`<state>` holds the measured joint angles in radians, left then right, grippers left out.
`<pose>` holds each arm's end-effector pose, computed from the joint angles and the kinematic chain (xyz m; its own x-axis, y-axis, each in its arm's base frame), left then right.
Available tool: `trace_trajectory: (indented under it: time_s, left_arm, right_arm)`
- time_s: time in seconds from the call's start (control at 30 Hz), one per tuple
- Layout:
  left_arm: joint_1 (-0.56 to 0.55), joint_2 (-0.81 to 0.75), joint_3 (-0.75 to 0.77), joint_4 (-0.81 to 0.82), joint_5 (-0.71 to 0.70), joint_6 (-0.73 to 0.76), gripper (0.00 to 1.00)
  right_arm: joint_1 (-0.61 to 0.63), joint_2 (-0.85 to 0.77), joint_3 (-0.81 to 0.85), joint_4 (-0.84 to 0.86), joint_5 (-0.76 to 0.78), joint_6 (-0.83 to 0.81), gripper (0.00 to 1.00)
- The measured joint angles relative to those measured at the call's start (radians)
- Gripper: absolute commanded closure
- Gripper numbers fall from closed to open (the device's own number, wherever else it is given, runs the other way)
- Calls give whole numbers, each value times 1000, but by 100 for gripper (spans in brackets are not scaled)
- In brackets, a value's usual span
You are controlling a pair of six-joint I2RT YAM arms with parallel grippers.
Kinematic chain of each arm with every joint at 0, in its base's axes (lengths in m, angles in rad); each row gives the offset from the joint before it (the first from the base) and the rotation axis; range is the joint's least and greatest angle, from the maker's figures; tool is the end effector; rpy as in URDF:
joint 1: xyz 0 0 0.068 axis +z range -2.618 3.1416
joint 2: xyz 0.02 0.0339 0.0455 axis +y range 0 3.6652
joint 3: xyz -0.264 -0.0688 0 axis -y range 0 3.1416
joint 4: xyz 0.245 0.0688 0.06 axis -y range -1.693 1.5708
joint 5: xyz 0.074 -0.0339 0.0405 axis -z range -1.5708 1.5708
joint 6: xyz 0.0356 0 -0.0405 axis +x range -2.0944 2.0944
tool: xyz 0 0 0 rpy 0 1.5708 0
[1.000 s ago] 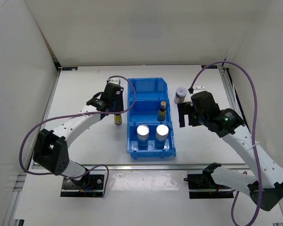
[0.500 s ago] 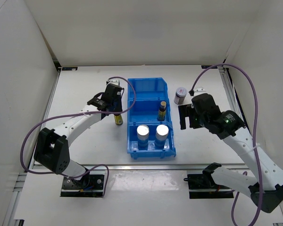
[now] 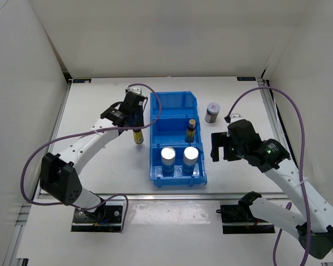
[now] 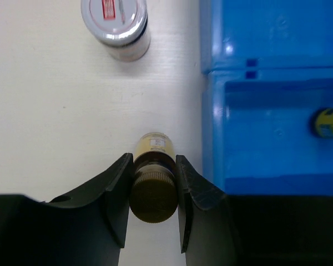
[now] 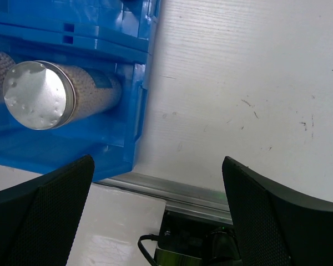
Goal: Organize the condiment bottles
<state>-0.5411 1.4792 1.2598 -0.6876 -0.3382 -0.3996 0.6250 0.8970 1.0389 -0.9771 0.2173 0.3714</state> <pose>0.2755 -0.1518 0.2969 -0.7428 0.0182 -0.6692 0.0235 0.9997 0.0010 0.1361 0.0887 0.3332 -0.7251 -0.0861 -0.6833 -0.2048 0.9742 0.0946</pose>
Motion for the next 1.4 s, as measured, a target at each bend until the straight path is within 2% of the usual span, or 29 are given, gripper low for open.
trace_trajectory:
  time_s: [0.3,0.5,0.6,0.93,1.4]
  left_arm:
    - [-69,22,315,-68,-58,23,89]
    - [-154,122,488,-90,-93,37,89]
    - [-196,185,527,-95,-99,40,89]
    - [-234,343,539,-113,-96,11,89]
    - [-235,378,428,-25,-94,-20,89]
  right_arm:
    - [0,0,-4,8,-12,7,1]
    - [0,-1,-20,15,-15,8,1]
    - [0,-1,-23,15,-15,10,1]
    - [0,-6,-26,18,-15,11,1]
    - [0,-7,-37,31,-15,11,1]
